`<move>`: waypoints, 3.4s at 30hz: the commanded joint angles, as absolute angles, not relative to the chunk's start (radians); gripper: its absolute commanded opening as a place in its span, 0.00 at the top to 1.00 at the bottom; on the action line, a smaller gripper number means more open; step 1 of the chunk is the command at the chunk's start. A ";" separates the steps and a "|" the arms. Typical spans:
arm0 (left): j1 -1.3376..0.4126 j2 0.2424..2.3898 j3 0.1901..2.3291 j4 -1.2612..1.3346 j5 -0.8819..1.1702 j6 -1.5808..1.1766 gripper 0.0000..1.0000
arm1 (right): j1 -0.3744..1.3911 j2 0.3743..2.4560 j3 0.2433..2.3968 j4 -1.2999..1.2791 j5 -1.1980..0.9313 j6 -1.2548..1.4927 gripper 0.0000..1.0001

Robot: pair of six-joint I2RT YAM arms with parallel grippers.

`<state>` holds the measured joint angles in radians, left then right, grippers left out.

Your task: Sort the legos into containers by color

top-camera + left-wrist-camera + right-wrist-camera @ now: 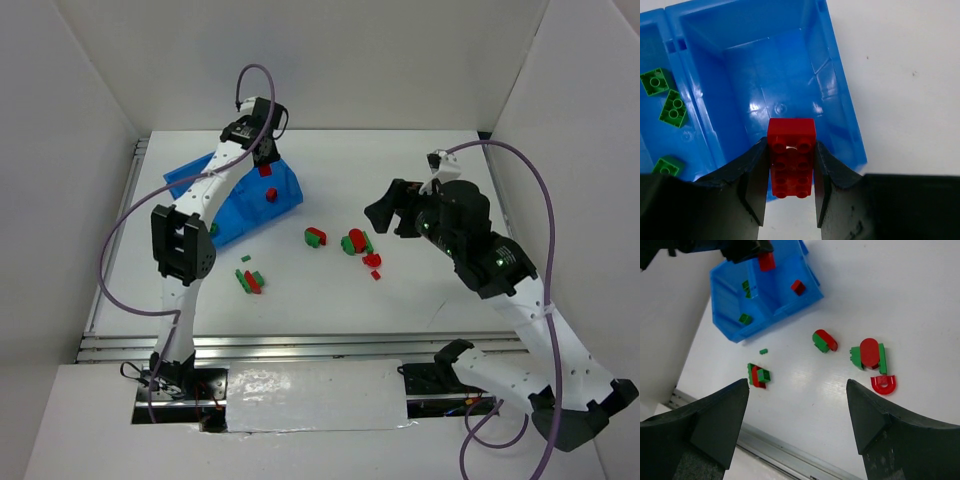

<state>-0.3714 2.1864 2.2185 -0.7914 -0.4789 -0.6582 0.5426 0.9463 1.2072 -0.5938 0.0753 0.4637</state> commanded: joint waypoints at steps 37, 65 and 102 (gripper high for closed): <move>-0.407 1.428 1.450 -0.799 -0.069 -0.500 0.00 | 0.508 1.497 0.893 -0.470 0.149 0.488 0.29; -0.408 1.368 1.401 -0.818 -0.030 -0.457 0.01 | 0.620 1.678 0.956 -0.514 0.144 0.574 0.77; -0.302 1.071 1.223 -0.968 -0.267 -0.655 0.01 | 0.669 2.379 2.287 -0.425 -0.002 0.649 0.73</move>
